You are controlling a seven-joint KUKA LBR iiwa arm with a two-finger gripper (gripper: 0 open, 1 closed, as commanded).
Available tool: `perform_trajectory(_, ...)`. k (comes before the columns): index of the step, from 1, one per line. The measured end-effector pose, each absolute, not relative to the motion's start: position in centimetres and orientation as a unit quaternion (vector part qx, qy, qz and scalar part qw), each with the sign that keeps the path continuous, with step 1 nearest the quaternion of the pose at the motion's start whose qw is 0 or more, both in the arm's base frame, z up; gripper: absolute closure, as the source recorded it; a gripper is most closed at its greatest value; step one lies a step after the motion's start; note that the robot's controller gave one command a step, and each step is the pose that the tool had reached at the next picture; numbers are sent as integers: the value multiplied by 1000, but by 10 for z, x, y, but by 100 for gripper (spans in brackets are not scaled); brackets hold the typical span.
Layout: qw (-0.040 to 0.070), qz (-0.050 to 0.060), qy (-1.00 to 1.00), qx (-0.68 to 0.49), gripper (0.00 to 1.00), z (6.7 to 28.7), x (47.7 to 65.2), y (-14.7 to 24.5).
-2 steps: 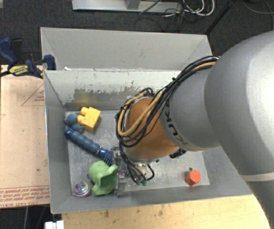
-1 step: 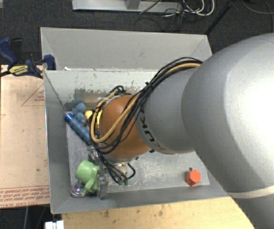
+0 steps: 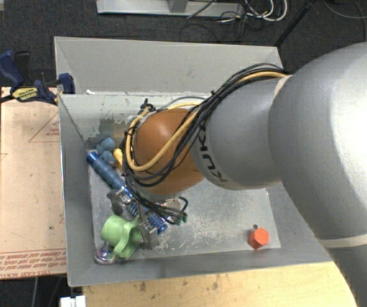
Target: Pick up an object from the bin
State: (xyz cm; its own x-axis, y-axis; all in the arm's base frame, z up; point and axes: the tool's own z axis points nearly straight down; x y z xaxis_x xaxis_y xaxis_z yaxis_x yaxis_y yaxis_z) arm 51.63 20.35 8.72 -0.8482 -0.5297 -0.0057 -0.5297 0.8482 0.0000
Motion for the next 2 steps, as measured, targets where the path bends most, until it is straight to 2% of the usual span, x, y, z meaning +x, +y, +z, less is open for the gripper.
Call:
perform_trajectory(1, 2, 1, 962, -275, 100, 87, 516, 203)
perform_trajectory(2, 6, 1, 964, -265, 100, 221, 529, 208)
